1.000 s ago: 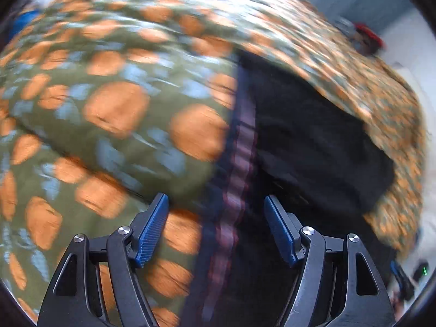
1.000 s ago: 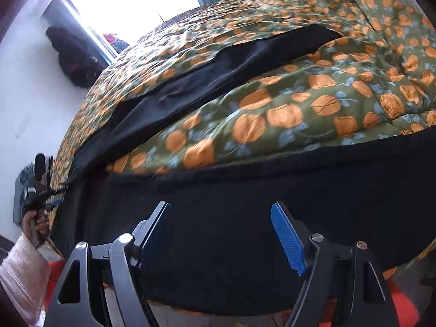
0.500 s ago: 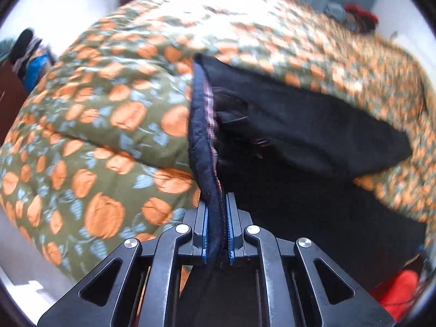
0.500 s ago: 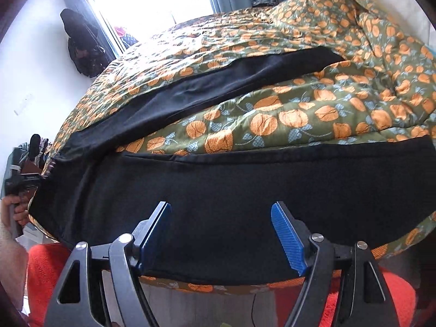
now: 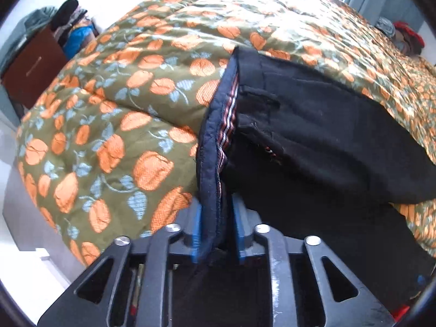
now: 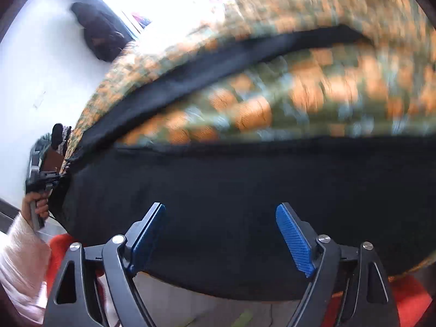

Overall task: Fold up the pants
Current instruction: 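Open both grippers and pull back from the black pants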

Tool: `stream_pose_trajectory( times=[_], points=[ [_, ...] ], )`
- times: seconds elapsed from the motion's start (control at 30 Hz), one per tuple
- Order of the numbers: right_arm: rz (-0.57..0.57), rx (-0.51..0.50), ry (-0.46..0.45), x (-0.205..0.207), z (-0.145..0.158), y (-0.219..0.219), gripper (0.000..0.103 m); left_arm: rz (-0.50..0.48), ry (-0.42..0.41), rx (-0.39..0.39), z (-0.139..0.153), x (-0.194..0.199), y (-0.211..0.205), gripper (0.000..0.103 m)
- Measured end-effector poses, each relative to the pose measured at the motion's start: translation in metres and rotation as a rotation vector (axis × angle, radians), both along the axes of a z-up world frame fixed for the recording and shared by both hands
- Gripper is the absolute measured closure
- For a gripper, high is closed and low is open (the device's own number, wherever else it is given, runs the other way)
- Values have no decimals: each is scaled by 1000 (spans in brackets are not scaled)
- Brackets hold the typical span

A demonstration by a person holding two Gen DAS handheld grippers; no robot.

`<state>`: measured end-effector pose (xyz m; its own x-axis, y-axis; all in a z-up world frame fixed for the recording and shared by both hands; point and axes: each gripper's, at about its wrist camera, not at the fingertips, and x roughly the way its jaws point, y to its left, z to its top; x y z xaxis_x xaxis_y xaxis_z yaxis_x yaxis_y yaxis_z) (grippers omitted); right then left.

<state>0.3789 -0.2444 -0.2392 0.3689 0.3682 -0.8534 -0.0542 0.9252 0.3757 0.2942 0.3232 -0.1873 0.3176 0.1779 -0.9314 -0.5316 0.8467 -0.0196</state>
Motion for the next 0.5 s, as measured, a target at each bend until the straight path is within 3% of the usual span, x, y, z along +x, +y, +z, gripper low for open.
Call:
stream_pose_trajectory(
  times=[0.07, 0.13, 0.17, 0.27, 0.3, 0.37, 0.5],
  points=[
    [-98, 6, 57, 10, -21, -54, 28, 9, -35, 20, 15, -9, 11, 72],
    [-229, 5, 40, 9, -21, -121, 49, 8, -82, 44, 38, -23, 13, 65],
    [-349, -45, 39, 5, -15, -167, 50, 11, -100, 69, 48, -29, 12, 56],
    [-523, -278, 67, -7, 8, -234, 45, -9, -172, 145, 78, -43, -3, 44],
    [-538, -325, 75, -9, 15, -242, 42, -22, -191, 150, 83, -42, -10, 43],
    [-555, -319, 73, -9, 31, -247, 41, -59, -227, 141, 90, -37, -29, 40],
    [-479, -80, 54, 19, 57, -187, 37, -193, -307, 55, 97, 10, -87, 32]
  ],
)
